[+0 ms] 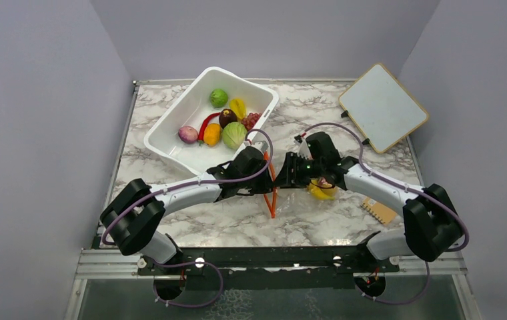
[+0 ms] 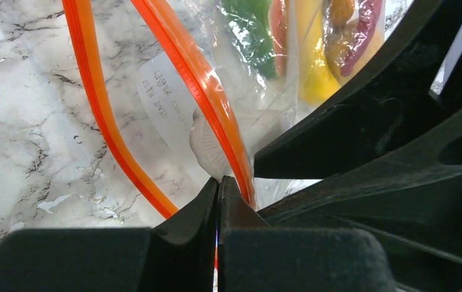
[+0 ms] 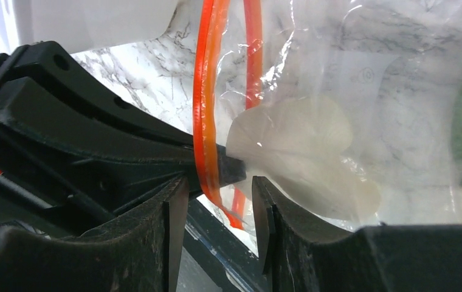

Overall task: Open the zip-top bag and remove the fake food
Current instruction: Pick up the fake vegetable from the zipper food storage bag.

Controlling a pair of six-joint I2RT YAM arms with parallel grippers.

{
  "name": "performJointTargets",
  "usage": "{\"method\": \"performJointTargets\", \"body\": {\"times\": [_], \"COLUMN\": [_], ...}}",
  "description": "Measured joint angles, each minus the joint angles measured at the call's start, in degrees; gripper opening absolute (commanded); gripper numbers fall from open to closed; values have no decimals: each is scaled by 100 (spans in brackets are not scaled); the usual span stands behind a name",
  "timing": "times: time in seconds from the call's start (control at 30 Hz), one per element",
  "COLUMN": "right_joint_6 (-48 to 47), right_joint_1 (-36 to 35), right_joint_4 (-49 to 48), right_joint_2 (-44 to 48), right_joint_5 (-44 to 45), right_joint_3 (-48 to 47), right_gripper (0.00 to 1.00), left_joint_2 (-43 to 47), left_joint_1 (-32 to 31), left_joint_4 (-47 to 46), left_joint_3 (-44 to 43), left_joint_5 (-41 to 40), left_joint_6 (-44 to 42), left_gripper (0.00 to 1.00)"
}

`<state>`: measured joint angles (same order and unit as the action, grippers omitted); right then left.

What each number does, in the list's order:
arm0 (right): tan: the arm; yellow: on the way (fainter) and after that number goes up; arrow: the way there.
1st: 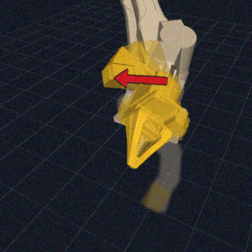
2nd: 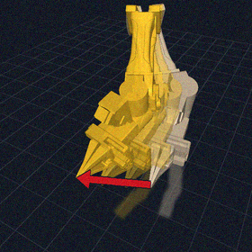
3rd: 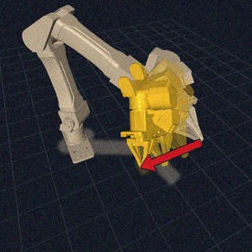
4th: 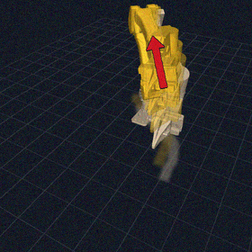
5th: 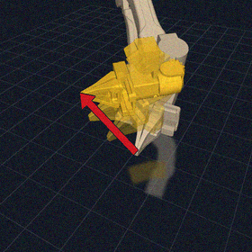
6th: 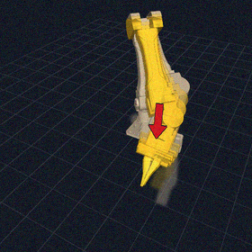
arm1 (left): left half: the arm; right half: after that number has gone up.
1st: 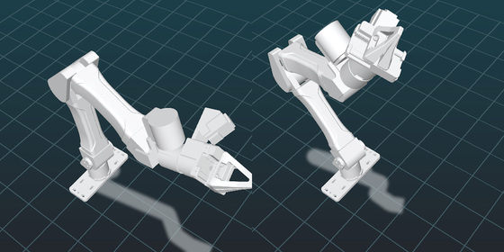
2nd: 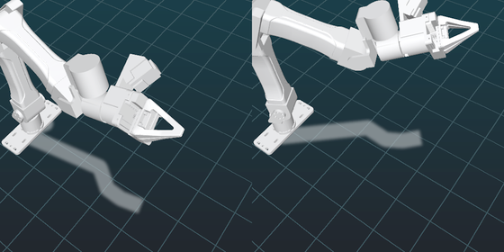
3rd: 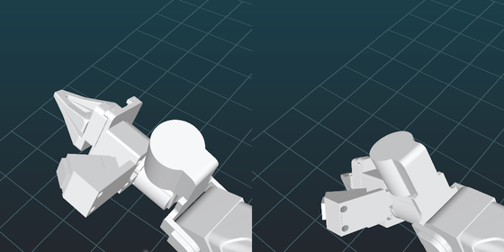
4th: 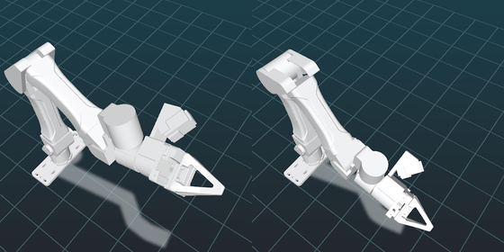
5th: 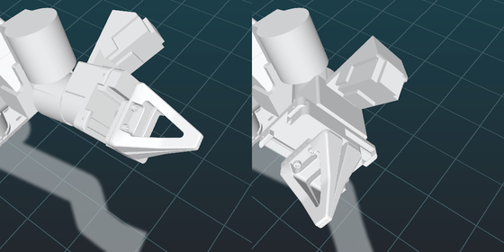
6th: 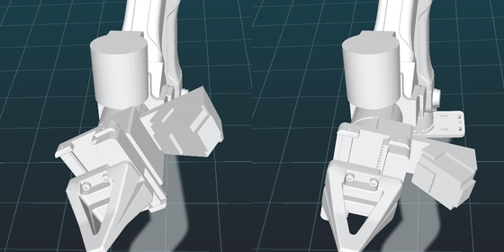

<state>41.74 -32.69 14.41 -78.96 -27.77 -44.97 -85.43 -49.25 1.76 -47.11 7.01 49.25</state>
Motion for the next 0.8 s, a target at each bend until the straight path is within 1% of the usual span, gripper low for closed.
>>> {"method": "performJointTargets", "body": {"times": [0.1, 0.3, 0.37, 0.43, 0.47, 0.63, 0.8], "right_joint_6": [0, 0, 20, 31, 44, 87, 168], "right_joint_1": [-81, -116, -122, -131, -136, -142, -149], "right_joint_4": [-4, -11, -26, -31, -31, -17, 181], "right_joint_2": [-166, -308, -334, -343, -343, -321, -52], "right_joint_5": [2, 4, 4, 7, 9, 179, 706], "right_joint_3": [-74, -190, -192, -192, -192, -192, -192], "right_gripper": [39, 20, 10, 3, 1, 1, 1], "left_joint_2": [0, 0, 0, 0, 0, 0, 46], "left_joint_1": [0, 4, 4, 4, 7, 4, 0], "left_joint_4": [15, 26, 28, 33, 37, 55, 127], "left_joint_3": [0, 9, 11, 11, 11, 11, 11], "left_joint_5": [-7, -33, -37, -44, -44, -46, -68], "left_joint_6": [-11, -28, -33, -35, -35, -61, -109], "left_gripper": [0, 0, 0, 0, 0, 0, 0]}}
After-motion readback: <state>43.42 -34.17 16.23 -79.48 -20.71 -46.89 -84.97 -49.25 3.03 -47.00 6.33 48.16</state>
